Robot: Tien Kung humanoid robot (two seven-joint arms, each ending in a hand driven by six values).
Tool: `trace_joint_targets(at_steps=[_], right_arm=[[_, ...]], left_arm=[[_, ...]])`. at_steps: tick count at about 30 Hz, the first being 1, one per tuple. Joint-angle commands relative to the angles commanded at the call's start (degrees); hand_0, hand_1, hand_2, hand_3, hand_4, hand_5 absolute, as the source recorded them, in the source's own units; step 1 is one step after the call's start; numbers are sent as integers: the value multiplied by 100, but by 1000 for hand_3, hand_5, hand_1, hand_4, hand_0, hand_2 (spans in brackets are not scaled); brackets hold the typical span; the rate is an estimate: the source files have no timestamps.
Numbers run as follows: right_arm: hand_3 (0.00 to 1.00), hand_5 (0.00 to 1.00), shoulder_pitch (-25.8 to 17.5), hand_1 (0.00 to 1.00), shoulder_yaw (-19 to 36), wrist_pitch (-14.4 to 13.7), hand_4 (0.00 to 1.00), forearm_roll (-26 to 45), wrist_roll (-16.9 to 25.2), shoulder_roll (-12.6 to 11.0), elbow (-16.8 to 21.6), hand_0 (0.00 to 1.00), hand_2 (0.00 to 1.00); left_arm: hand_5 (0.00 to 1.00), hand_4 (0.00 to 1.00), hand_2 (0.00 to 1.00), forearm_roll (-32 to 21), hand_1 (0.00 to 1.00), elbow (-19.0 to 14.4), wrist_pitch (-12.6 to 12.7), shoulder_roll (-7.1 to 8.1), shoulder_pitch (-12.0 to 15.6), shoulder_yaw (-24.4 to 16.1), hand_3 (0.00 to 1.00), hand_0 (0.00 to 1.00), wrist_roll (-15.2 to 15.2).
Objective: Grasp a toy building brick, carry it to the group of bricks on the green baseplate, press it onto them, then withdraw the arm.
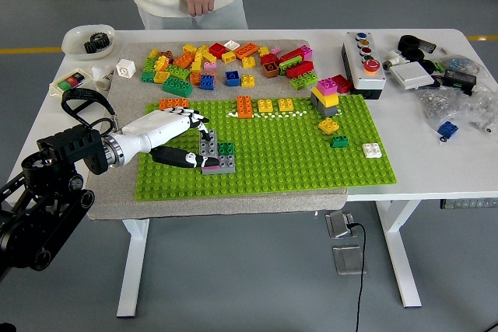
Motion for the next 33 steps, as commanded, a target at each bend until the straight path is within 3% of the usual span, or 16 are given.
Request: trace_joint_targets(at_steps=[33], right_arm=[[636,574,-3,636,-18,-5,854,20,1,1,0,748,682]], left_arm=[[991,998,930,0,998,181,0,-72,39,176,696,998,43]])
